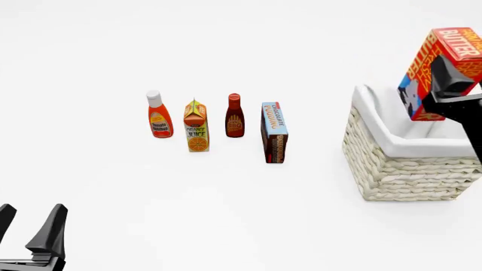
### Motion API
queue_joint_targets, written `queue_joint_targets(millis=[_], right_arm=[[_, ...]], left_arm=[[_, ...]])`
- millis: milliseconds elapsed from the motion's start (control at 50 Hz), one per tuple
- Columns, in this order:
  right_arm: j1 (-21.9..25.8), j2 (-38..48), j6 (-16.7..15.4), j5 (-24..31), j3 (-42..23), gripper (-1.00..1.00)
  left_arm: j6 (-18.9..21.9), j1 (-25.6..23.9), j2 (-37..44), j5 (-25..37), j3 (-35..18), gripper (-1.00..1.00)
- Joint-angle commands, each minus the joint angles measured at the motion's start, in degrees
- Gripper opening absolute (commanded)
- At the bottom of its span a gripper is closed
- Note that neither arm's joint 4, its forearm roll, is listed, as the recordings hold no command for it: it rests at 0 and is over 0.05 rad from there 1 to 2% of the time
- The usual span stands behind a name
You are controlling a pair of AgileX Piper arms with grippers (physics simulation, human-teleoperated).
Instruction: Pick the butter and place it in the basket.
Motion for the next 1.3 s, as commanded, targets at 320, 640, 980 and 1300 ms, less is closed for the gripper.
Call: queue_joint_targets(millis=[320,640,980,1300], right_arm=[[-3.7,4.1,1.6,-4.3,-0.2,-1.00],[-5.8,7.1,1.4,-6.6,0.0,-1.00],[-6.1,11.2,1.1,-9.0,-0.7,-1.00],[-7.0,15.1,0.8,-11.2,-1.3,-1.00]], left_arm=[[0.0,0.0,0.0,0.0,0.0,1.00],[0.0,0.0,0.0,0.0,0.0,1.00],[0.0,0.0,0.0,0.0,0.0,1.00],[0.0,0.0,0.0,0.0,0.0,1.00]])
